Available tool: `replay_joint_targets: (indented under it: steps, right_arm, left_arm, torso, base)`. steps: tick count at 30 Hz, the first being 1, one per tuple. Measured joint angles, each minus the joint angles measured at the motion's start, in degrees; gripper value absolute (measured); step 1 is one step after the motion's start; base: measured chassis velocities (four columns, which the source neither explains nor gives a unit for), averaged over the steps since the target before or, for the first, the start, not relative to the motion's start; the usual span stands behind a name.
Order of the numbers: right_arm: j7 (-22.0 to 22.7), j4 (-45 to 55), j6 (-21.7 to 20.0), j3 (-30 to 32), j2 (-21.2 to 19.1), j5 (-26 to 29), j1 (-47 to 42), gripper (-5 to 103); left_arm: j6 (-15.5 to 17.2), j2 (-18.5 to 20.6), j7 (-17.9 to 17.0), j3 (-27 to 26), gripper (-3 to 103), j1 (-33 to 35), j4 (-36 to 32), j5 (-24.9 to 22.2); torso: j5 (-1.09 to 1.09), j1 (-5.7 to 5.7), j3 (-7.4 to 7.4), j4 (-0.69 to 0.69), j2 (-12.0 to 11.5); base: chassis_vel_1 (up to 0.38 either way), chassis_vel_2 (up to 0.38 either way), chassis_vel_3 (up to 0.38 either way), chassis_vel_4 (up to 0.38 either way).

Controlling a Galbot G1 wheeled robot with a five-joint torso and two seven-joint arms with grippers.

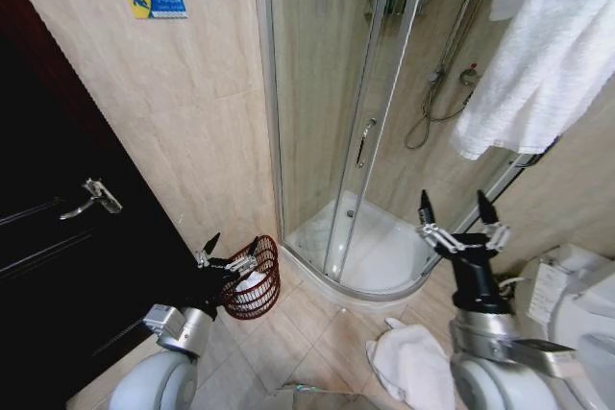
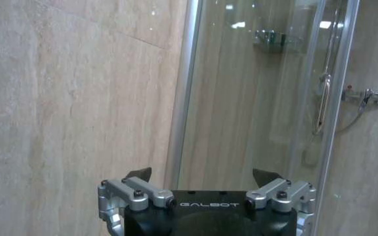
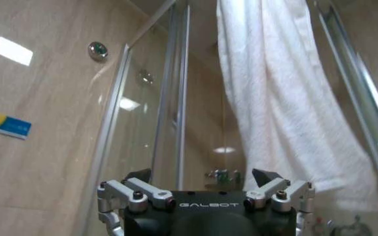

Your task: Discard the used towel into the hamper.

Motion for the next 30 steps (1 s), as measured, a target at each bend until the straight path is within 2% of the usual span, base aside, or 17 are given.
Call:
replay_joint_targets:
  steps: [3, 15, 25, 29, 30]
  right_arm:
    - [-0.1, 0.0, -0.2, 3.4, -0.9, 1.2, 0.8, 100]
    - [0.4, 0.0, -1.9, 10.4, -3.9, 6.9, 3.1, 100]
    - [0.6, 0.0, -2.8, 12.1, -6.0, 8.7, 5.5, 100]
    - [0.0, 0.0, -1.5, 12.2, -7.0, 9.6, 6.8, 100]
    - [-0.2, 0.0, -1.3, 12.3, -7.4, 10.0, 7.5, 100]
  left_arm:
    - [0.0, 0.0, 0.0, 0.0, 100, 0.0, 0.0, 0.0]
    - [0.0, 0.1, 0.0, 0.0, 100, 0.0, 0.1, 0.0]
    - [0.0, 0.1, 0.0, 0.0, 100, 0.0, 0.1, 0.0]
    - [0.0, 0.1, 0.0, 0.0, 100, 0.0, 0.1, 0.0]
    - [0.0, 0.1, 0.0, 0.0, 100, 0.0, 0.1, -0.1]
  torso:
    - [0.00, 0.00, 0.00, 0.00, 0.0]
    - [-0.02, 0.00, 0.00, 0.00, 0.0]
    - [0.00, 0.00, 0.00, 0.00, 0.0]
    - [-0.02, 0.00, 0.00, -0.01, 0.0]
    - [0.04, 0.01, 0.00, -0.02, 0.0]
  base:
    - [0.000, 0.000, 0.000, 0.000]
    - [-0.026, -0.025, 0.029, 0.028]
    - [-0.177, -0.172, 0.166, 0.174]
    - [-0.164, -0.171, 0.160, 0.185]
    - [-0.148, -0.096, 0.093, 0.097]
